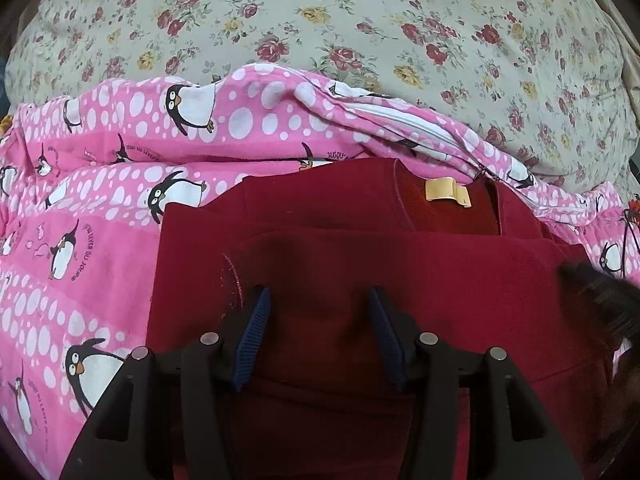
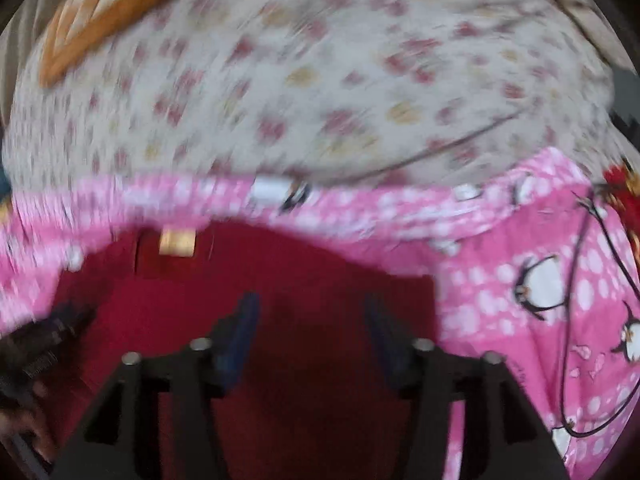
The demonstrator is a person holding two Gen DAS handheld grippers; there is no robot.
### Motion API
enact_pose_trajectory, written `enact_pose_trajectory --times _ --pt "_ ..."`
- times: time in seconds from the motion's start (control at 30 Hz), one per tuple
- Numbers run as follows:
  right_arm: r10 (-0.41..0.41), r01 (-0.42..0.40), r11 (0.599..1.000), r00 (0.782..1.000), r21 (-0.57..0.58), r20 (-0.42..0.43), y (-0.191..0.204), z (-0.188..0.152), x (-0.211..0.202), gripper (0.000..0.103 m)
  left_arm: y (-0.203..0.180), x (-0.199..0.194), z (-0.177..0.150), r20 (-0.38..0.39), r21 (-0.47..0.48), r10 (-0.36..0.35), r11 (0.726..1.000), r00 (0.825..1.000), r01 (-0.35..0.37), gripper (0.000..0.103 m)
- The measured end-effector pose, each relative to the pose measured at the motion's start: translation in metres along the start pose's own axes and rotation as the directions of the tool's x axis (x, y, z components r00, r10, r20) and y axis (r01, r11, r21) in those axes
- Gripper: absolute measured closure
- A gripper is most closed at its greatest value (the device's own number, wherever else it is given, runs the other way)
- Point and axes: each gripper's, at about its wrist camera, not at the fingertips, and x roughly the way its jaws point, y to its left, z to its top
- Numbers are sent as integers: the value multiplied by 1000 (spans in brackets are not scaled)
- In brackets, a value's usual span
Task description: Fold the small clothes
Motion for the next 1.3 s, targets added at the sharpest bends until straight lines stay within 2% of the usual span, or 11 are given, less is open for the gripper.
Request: enact_pose_trajectory --times 0.07,0.27,0.4,0.47,0.5,0.63,1.07,1.13,1.2,1.27,1.3 --pt "-19 19 1000 1000 -11 -5 3 -6 8 42 -1 1 0 2 2 1 1000 1000 -1 67" --pt "1 -1 1000 1000 30 -5 12 1 -20 43 -2 0 -2 5 4 -1 1000 1000 1 66" --pt "47 -46 997 999 -55 12 49 -16 -53 42 -1 1 -2 5 4 -2 1000 1000 2 65" --pt "45 -48 996 998 -80 -40 63 -33 -44 40 -1 1 -2 5 6 -1 1000 1000 1 65" --pt "16 -18 994 1000 -109 -13 65 -42 -38 39 -2 1 -2 6 9 1 1000 1000 -1 64" --pt "36 -36 996 999 -76 0 60 -41 -46 32 -3 1 -2 8 10 0 1000 1000 0 64" --pt "61 -60 997 998 -57 14 54 -44 -35 27 -3 2 -3 10 13 -1 1000 1000 0 63" --pt "55 -53 998 997 -32 53 48 -41 -46 29 -4 2 -3 10 11 -4 1000 1000 4 63" --pt "-8 6 1000 995 21 96 33 -39 -65 29 -4 2 -3 11 12 -3 1000 1000 3 63" --pt "-74 73 995 997 65 21 16 -43 -58 28 -4 3 -2 10 14 -1 1000 1000 1 63" --pt "-60 62 996 998 63 -33 12 -46 -49 27 -4 3 -3 11 15 -1 1000 1000 1 63"
